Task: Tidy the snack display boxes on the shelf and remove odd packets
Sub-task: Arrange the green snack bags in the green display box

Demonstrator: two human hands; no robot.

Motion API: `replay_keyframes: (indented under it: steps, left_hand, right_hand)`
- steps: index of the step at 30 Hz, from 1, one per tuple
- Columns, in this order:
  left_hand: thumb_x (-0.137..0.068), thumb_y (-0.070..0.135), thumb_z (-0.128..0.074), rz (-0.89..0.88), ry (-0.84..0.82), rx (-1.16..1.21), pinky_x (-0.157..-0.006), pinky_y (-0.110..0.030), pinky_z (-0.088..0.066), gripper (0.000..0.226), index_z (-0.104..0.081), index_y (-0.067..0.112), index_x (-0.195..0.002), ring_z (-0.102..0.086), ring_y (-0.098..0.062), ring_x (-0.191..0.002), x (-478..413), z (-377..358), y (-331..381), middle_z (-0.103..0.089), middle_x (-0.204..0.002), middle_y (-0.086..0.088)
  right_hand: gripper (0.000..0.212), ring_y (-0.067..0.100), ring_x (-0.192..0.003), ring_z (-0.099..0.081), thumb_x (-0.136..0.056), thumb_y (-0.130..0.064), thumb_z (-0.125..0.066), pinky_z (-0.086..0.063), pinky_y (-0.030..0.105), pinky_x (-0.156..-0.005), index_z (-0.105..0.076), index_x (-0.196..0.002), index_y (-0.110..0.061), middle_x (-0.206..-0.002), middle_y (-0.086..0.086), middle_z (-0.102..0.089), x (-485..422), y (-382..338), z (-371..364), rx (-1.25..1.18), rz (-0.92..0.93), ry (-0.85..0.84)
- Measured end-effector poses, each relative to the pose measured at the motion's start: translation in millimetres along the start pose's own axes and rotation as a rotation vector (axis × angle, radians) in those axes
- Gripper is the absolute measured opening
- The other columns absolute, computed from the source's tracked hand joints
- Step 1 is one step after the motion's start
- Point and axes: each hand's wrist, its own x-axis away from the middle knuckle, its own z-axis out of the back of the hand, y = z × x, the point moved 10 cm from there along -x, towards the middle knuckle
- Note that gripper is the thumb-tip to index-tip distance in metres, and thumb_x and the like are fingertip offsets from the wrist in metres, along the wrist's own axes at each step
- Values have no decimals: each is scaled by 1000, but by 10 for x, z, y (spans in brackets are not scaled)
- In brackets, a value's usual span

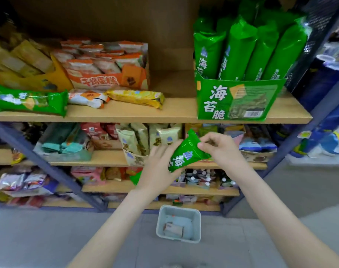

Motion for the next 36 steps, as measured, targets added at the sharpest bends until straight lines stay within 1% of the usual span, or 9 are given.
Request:
replay_keyframes:
  steps: [6, 9, 13, 16, 18, 20, 23, 28, 36]
  left_hand:
    - [-82, 32, -75, 14, -24, -28, -85, -30, -38, 72, -39, 26, -144, -44, -21, -111, 3, -220, 69, -57, -129, 1]
    - [-82, 36, -74, 150, 32, 64, -76, -28, -45, 64, -43, 26, -137, -56, -17, -98, 1, -154, 31, -62, -109, 3]
    - [-81, 31, -77, 474, 228, 577, -73, -20, -53, 53, -46, 20, -123, -66, 2, -84, 42, 24, -205, -68, -103, 11]
    - [-85, 26, -74, 712, 513, 946, -79, -30, -57, 48, -45, 20, -123, -68, -8, -94, 163, 189, -530, -66, -107, 6]
    - [-87, 28, -72, 848, 638, 1110, -75, -31, -58, 50, -41, 19, -126, -66, -17, -98, 277, 224, -717, -61, -113, 1]
    - [-89, 32, -70, 983, 676, 1205, -66, -30, -59, 48, -40, 14, -123, -66, -20, -93, 404, 152, -848, -59, -114, -5]
    - [-87, 32, -72, 1086, 661, 1242, -75, -36, -60, 47, -41, 13, -119, -66, -23, -102, 524, 19, -960, -61, -121, -11]
    - [-82, 32, -77, 1112, 611, 1317, -60, -38, -60, 72, -33, 13, -136, -67, -30, -102, 544, -47, -986, -61, -122, -12]
    - [-84, 30, -74, 1090, 558, 1406, -62, -39, -61, 64, -41, 14, -136, -74, -23, -80, 543, -99, -961, -67, -115, -12]
  right_hand:
    - [20, 13, -74, -55, -92, -6, -61, -42, 27, -76, -63, -76, -17, -78, 3, -61, 84, 208, 121, -207, -92, 1]
    - [9, 5, -86, -62, -93, -16, -62, -47, 20, -78, -68, -94, -22, -92, -3, -69, 111, 91, 115, -286, 5, -64]
    - [61, -2, -126, -47, -78, -48, -71, -46, 21, -98, -46, -133, -39, -137, -17, -50, 226, 131, -242, -81, 58, -451]
    - [59, -1, -128, -43, -85, -30, -72, -39, 9, -98, -36, -130, -42, -131, -28, -43, 349, 328, -455, 55, -6, -626]
    - [56, 1, -125, -49, -86, -18, -70, -42, 9, -93, -40, -127, -41, -131, -24, -48, 366, 315, -479, -57, -3, -614]
    - [58, 2, -123, -52, -85, -24, -72, -47, 22, -96, -43, -132, -41, -138, -16, -50, 337, 257, -475, -108, 45, -538]
    - [51, 4, -118, -56, -88, -23, -69, -49, 31, -98, -49, -130, -42, -132, -19, -53, 263, 165, -448, -34, 135, -352]
    - [40, -6, -109, -58, -93, -10, -61, -48, 21, -98, -54, -119, -40, -120, -22, -59, 224, 102, -389, -220, 146, -200]
    - [39, 13, -113, -63, -92, 2, -54, -51, 32, -96, -64, -117, -27, -114, -8, -71, 185, 285, -391, -483, 33, -227]
